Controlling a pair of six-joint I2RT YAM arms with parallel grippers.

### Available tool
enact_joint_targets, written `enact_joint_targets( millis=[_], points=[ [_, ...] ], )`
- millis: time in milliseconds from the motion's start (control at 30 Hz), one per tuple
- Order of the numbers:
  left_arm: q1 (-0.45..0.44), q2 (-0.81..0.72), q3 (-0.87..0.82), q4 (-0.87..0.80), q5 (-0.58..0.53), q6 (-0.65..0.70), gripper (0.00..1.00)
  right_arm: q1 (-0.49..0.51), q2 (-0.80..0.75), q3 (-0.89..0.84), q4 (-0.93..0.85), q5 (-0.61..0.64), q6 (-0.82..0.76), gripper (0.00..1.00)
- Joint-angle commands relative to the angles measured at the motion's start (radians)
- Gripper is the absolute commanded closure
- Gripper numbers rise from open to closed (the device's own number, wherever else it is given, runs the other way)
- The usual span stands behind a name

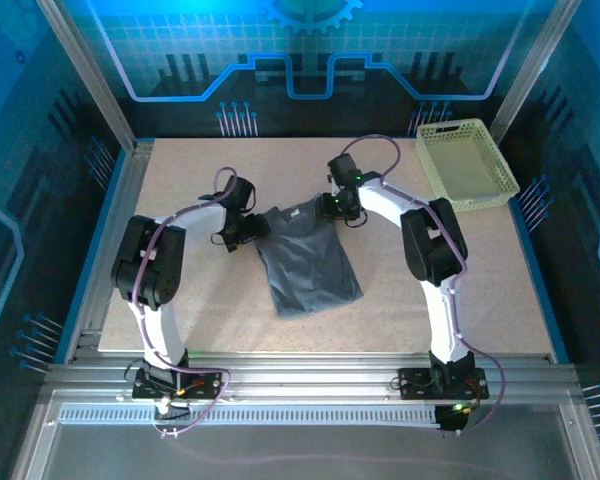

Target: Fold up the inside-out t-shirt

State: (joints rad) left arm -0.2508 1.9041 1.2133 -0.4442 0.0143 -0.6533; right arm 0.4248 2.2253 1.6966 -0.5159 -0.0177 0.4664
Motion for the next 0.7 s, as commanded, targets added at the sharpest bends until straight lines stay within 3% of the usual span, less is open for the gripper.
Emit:
enact_joint_targets(
  millis=[0,167,433,667],
  points=[
    [-0.002,0.067,0.046,0.085,0.067,-0.020,0.29,0.003,0.044,0.067,-0.052,-0.058,-0.029,0.40],
    [-0.003,0.113,0.070,0.114,0.101,-0.027,0.40,0.042,0.078,0.098,-0.083,-0.056,-0.026,0.40],
    [-0.029,0.157,0.114,0.125,0.131,-0.031,0.49,0.069,0.096,0.092,-0.134,0.008,0.054,0.40],
    [-0.065,0.163,0.132,0.142,0.151,-0.049,0.54,0.106,0.083,0.067,-0.118,-0.031,0.073,0.52]
  ],
)
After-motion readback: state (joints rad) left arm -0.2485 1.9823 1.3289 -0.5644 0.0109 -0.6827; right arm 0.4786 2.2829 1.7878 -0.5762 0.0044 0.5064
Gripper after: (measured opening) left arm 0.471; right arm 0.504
